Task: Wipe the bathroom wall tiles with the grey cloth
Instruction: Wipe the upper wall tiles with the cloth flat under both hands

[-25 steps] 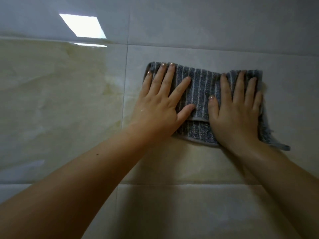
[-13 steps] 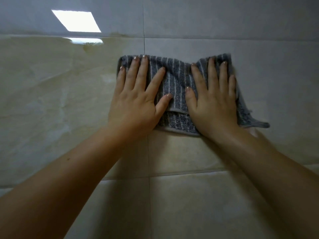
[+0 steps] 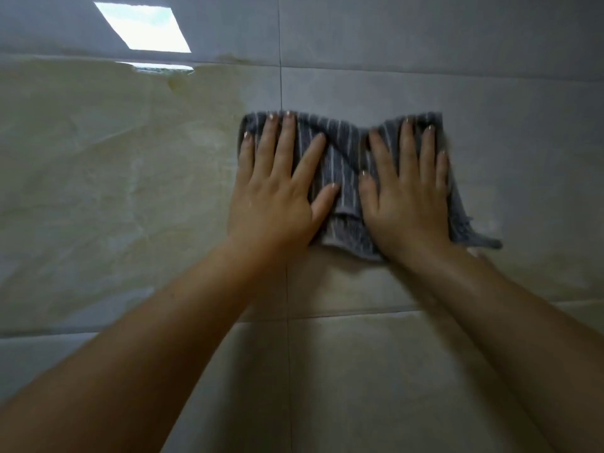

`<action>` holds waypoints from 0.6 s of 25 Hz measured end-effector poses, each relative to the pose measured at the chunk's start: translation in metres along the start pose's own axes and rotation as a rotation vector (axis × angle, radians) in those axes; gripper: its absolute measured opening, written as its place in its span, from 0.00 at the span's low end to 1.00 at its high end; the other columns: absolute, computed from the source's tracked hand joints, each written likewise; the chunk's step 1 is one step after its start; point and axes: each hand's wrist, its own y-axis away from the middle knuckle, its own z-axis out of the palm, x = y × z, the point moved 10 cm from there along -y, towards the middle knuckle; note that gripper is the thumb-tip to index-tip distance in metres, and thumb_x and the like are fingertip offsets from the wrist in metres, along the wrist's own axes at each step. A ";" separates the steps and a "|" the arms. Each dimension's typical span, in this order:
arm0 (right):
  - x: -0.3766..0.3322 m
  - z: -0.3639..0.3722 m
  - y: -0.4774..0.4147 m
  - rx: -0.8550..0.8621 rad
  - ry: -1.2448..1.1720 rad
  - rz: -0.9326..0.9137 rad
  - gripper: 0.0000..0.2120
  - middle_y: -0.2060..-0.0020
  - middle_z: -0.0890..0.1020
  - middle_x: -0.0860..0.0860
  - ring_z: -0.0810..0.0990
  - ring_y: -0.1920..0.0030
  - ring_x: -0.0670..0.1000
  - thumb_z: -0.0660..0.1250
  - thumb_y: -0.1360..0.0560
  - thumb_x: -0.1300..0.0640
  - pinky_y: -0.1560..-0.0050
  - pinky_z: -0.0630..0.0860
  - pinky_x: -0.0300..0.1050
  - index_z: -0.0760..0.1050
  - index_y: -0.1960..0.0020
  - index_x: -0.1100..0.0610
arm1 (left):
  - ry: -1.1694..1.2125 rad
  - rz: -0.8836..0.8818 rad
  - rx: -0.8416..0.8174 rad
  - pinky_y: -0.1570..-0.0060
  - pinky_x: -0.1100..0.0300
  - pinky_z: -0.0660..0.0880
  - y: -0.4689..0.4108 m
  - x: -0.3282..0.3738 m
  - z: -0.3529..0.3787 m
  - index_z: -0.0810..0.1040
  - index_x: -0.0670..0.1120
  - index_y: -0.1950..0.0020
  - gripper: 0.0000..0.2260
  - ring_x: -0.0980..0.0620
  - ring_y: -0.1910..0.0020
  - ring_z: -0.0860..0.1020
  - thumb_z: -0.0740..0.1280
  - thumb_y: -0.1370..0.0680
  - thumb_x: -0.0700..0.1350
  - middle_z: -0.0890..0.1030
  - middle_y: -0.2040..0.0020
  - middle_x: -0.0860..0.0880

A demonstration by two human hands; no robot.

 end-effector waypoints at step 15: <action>-0.013 0.007 0.073 -0.031 -0.019 -0.259 0.27 0.22 0.52 0.57 0.45 0.22 0.60 0.49 0.20 0.44 0.24 0.45 0.61 0.54 0.22 0.47 | -0.033 -0.020 0.082 0.24 0.38 0.50 0.093 0.033 0.013 0.57 0.46 0.20 0.31 0.37 0.20 0.50 0.48 0.18 0.62 0.53 0.20 0.37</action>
